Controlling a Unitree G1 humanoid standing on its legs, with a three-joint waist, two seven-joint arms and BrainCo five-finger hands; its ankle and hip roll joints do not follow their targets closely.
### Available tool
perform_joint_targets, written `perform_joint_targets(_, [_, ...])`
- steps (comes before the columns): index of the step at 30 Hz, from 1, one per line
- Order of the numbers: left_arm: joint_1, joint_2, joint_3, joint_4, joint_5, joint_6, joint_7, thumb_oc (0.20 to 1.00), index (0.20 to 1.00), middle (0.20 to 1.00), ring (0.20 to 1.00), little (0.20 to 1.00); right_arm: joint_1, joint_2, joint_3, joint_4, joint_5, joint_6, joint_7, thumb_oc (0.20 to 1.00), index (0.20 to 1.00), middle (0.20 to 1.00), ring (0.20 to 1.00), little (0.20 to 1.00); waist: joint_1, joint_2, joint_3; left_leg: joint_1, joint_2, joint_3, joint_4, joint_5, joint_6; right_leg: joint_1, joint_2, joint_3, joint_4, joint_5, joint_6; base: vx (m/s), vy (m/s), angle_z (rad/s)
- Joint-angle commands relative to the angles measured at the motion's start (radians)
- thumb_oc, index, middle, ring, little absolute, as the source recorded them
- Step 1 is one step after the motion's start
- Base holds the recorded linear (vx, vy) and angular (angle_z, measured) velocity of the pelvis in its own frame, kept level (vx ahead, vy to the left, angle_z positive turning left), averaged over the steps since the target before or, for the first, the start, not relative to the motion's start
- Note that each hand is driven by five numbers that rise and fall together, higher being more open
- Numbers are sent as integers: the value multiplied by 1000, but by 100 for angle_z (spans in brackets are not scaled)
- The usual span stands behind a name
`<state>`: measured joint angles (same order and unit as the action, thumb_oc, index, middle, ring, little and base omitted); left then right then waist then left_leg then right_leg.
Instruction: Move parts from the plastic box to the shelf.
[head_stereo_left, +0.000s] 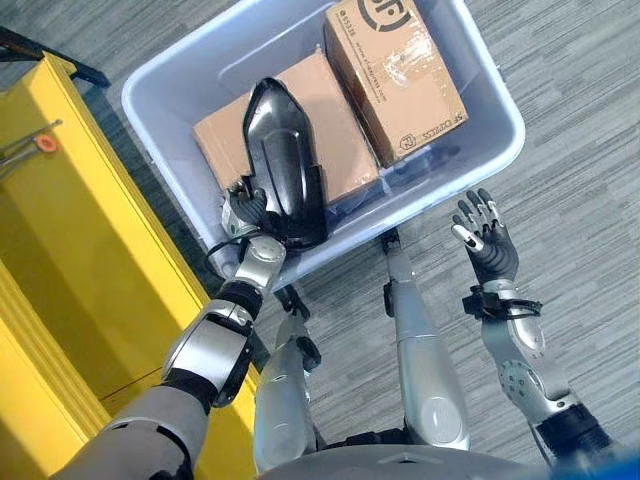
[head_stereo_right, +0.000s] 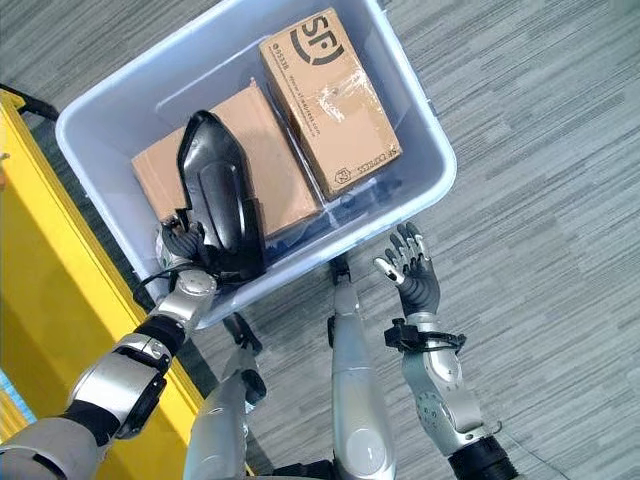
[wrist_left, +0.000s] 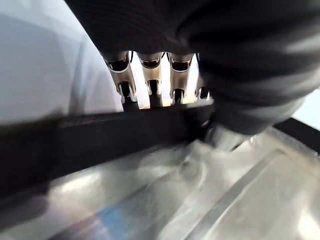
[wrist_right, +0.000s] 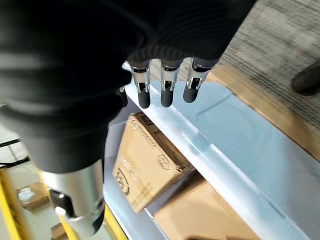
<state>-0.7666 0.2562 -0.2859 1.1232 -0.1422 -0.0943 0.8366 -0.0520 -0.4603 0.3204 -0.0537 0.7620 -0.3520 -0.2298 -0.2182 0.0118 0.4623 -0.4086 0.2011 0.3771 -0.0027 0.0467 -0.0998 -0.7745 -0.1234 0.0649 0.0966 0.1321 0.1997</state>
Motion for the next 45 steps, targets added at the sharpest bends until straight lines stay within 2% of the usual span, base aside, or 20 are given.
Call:
perform_joint_targets(1, [8,-125,-13,102,-5,66,-161,200,200,200,200,200,13,-38,7,-79,4,-49,20,1000,1000,1000,1000,1000,-62,-20,28,-48,36,-67,236,-109,-41,83,-44,5,96,-50,-53,9,-7,-6])
perform_joint_targets(13, [23,-128,-14,81,-4,50,-158,200,200,200,200,200,40,-37,-16,-76,6,-59,28,1000,1000,1000,1000,1000,-56,-18,7,-59,37,-88,249,-110,-43,93,-44,-7,101,-54,-56,5,-7,6])
perform_joint_targets(19, [45,-109,-34,-27,-13,12,-147,200,200,200,200,200,35,-36,-20,-81,1,-60,11,1000,1000,1000,1000,1000,-46,-17,-7,-42,32,-98,242,-104,-46,126,-50,-17,96,-56,-56,5,7,6])
perform_joint_targets(27, [102,-33,-48,-297,7,-34,-152,200,200,200,200,200,31,-30,-24,-73,-5,-51,3,1000,1000,1000,1000,1000,-26,-19,-39,1,26,-112,218,-97,-50,195,-58,-35,64,-52,-54,15,13,7])
perform_joint_targets(30, [141,15,-38,-457,35,-55,-163,200,200,200,200,200,34,-29,-33,-73,-5,-46,7,1000,1000,1000,1000,1000,-12,-20,-60,31,28,-125,208,-96,-51,231,-57,-41,56,-56,-55,43,13,3])
perform_joint_targets(33, [187,49,-20,-586,60,-68,-186,200,200,200,200,200,37,-25,-43,-68,-4,-38,20,1000,1000,1000,1000,1000,-3,-22,-73,58,31,-133,200,-94,-51,268,-60,-52,51,-62,-55,33,0,6])
perform_joint_targets(34, [208,76,-14,-655,80,-69,-228,200,200,200,200,200,39,-24,-53,-65,-7,-29,30,1000,1000,1000,1000,1000,3,-20,-83,77,30,-138,190,-91,-52,294,-63,-57,42,-65,-55,43,9,6])
perform_joint_targets(36, [218,83,-4,-679,84,-72,-235,200,200,200,200,200,39,-24,-55,-65,-11,-23,38,1000,1000,1000,1000,1000,6,-20,-88,88,29,-140,185,-90,-53,306,-64,-60,39,-66,-54,38,10,8])
perform_joint_targets(38, [251,91,27,-770,37,-101,-273,200,200,200,200,200,46,-19,-62,-60,-15,-2,54,1000,1000,1000,1000,1000,16,-15,-107,125,28,-146,158,-79,-55,349,-68,-71,24,-69,-55,16,4,9])
perform_joint_targets(39, [261,98,41,-810,17,-118,-293,200,200,200,200,200,46,-19,-66,-61,-16,8,62,1000,1000,1000,1000,1000,21,-19,-117,131,24,-143,139,-46,-50,359,-72,-78,12,-48,-61,-5,-22,10])
perform_joint_targets(45, [411,152,130,-986,-108,-162,-446,200,200,200,200,200,88,-15,-126,-26,-42,77,117,1000,1000,1000,1000,1000,54,-2,-196,247,48,-159,63,-14,-57,499,-72,-129,-44,-62,-56,71,-27,22])
